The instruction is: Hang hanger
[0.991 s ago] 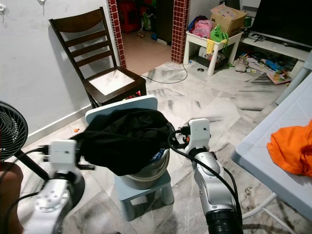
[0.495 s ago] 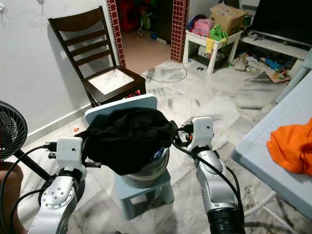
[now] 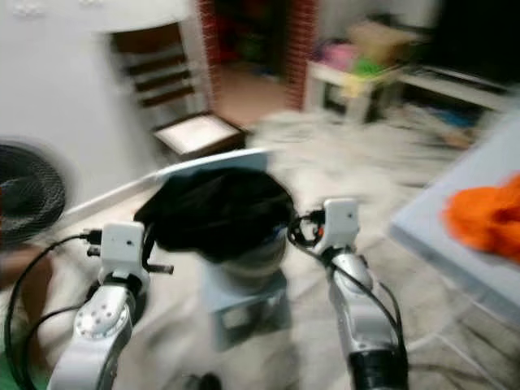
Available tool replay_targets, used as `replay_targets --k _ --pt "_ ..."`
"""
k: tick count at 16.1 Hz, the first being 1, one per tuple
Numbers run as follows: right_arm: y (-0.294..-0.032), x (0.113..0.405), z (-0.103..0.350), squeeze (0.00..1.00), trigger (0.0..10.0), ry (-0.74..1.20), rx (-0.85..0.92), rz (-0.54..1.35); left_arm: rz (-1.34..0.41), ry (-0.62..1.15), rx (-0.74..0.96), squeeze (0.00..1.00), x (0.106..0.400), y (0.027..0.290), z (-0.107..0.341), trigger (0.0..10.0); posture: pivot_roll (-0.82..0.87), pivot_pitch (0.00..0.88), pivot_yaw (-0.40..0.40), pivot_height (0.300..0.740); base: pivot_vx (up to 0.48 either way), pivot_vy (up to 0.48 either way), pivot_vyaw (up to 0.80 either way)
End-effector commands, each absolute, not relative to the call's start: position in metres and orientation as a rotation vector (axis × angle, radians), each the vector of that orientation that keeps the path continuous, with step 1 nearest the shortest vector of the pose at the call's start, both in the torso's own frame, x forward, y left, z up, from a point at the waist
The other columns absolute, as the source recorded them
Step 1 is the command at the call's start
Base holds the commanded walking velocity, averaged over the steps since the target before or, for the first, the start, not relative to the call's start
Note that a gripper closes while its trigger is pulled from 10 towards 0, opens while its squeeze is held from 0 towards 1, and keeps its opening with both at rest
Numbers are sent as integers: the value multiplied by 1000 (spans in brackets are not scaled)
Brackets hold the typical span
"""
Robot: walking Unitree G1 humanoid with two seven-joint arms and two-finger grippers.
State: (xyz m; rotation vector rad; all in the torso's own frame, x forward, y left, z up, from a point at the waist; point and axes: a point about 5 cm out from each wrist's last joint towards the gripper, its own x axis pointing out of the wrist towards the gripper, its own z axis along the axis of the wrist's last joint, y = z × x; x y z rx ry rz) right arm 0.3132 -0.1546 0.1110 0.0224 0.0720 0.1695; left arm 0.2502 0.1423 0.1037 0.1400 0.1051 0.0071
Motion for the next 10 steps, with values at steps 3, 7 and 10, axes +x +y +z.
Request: replay_targets --k 3,7,10 --pt "-153 309 109 0 10000 74 32 160 2 116 158 0 252 147 103 10000 -54 0 77 740 -307 0 0" --pt "-156 309 109 0 10000 76 27 152 -9 112 154 0 253 143 103 10000 -56 0 75 740 -284 0 0" --pt "-155 311 110 0 10000 78 18 159 -13 100 153 0 256 141 107 10000 -55 0 63 740 -275 0 0"
